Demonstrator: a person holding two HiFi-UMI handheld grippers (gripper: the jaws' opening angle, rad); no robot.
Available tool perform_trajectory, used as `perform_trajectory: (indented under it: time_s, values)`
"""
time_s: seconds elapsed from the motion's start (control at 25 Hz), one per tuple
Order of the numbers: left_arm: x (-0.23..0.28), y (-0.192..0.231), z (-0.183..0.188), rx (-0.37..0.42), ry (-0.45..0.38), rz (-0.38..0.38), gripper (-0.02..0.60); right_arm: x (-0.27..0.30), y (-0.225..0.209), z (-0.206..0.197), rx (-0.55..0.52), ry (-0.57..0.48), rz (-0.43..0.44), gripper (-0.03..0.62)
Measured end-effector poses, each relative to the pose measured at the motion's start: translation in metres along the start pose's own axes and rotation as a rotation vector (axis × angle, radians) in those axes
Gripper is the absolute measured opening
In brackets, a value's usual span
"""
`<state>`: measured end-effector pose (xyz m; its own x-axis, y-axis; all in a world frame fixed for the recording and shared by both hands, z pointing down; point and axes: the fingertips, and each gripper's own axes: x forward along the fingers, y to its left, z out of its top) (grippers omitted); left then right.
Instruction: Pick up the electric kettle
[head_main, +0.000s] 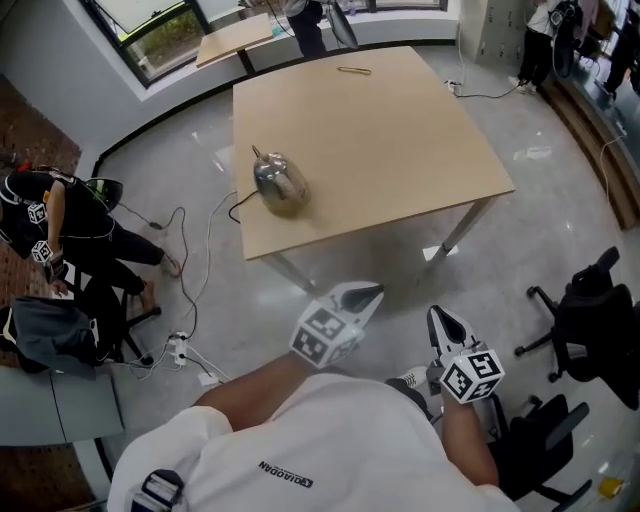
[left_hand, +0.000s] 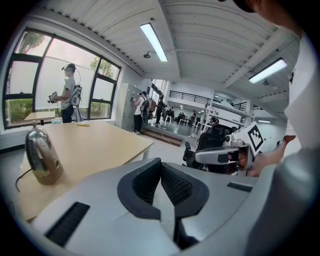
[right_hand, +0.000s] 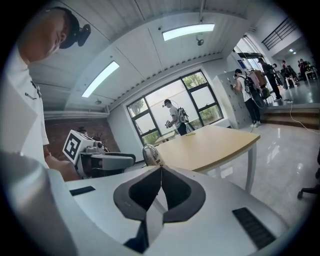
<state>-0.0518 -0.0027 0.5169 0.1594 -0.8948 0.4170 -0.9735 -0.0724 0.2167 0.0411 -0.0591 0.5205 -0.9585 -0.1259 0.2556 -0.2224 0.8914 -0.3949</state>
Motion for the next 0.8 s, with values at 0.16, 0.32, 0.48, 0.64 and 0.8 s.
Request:
perform_trajectory:
  time_s: [0.16, 0.32, 0.48, 0.64, 0.8]
  values:
    - [-0.049, 0.041, -0.016, -0.032, -0.021, 0.047, -0.005, 0.04, 0.049, -0.015, -0.012, 0.028, 0.041, 0.021]
    - [-0.098, 0.079, -0.034, -0.053, -0.036, 0.095, -0.005, 0.079, 0.097, -0.029, -0.031, 0.049, 0.083, 0.021]
    - [-0.136, 0.114, -0.049, -0.085, -0.051, 0.14, -0.005, 0.114, 0.137, -0.036, -0.054, 0.067, 0.124, 0.021]
    - [-0.168, 0.141, -0.063, -0.101, -0.067, 0.18, -0.005, 0.14, 0.17, -0.042, -0.084, 0.095, 0.16, 0.021]
    - [-0.191, 0.161, -0.067, -0.126, -0.108, 0.218, -0.005, 0.159, 0.192, -0.041, -0.118, 0.119, 0.195, 0.021]
